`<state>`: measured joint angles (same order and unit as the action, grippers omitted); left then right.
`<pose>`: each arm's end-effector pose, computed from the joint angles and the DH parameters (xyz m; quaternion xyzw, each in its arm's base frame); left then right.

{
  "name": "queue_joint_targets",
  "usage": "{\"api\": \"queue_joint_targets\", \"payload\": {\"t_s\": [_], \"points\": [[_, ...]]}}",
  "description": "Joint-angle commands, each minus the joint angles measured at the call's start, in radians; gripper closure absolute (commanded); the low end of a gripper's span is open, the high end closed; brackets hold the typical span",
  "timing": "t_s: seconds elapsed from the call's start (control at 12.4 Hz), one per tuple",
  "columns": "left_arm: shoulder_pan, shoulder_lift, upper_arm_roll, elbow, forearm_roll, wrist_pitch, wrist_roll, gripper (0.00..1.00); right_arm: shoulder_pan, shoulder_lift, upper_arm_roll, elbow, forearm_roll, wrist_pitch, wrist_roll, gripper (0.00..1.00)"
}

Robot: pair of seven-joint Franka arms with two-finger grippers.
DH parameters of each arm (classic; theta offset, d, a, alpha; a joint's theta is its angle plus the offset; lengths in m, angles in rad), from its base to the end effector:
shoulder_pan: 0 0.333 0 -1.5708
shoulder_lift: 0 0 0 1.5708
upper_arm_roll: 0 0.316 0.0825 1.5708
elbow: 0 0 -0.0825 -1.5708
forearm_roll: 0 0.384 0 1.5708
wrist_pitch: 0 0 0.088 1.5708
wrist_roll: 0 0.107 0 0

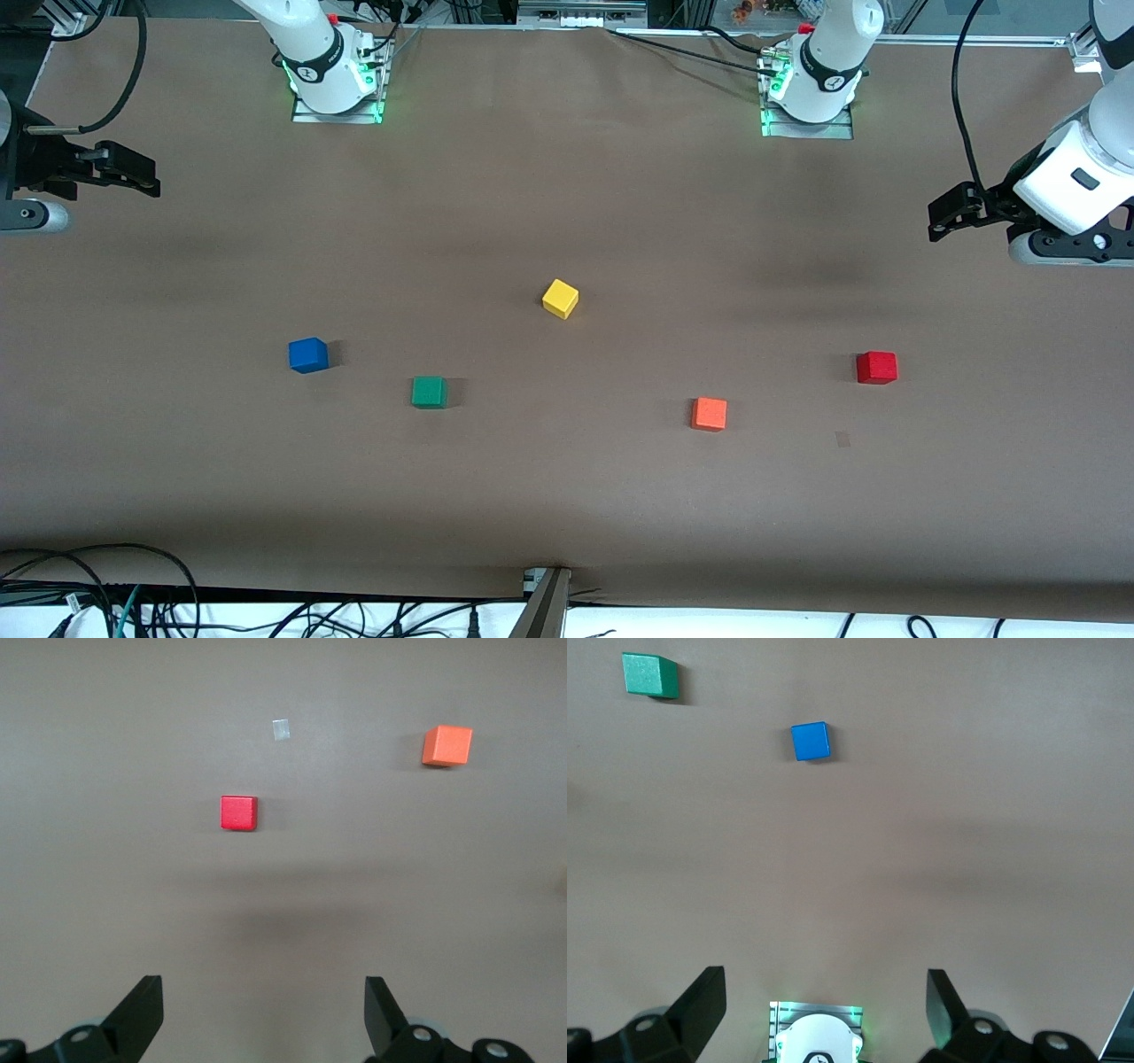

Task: Pass red block to right arm, stack on blue

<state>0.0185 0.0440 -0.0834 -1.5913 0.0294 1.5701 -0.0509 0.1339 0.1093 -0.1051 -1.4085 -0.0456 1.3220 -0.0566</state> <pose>0.5647 -0.0326 0.5903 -0.9994 0.0075 0.0317 0.0147 0.5607 0.0141 0.6193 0.9941 0.0388 -0.0978 0.0269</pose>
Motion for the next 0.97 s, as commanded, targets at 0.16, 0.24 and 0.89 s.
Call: {"api": "queue_joint_targets", "payload": {"t_s": [0.16, 0.24, 0.89], "points": [[0.001, 0.011, 0.005, 0.031, 0.01, -0.024, 0.005, 0.0, -0.002, -0.003, 0.002, 0.005, 0.001, 0.0, 0.008, 0.0], [0.005, 0.011, 0.005, 0.033, 0.01, -0.024, 0.006, 0.0, -0.002, -0.003, 0.002, 0.005, 0.001, 0.0, 0.008, 0.0], [0.02, 0.007, 0.007, 0.105, 0.035, -0.03, -0.001, 0.0, 0.003, -0.003, 0.004, 0.005, 0.001, 0.0, 0.008, 0.0]]}}
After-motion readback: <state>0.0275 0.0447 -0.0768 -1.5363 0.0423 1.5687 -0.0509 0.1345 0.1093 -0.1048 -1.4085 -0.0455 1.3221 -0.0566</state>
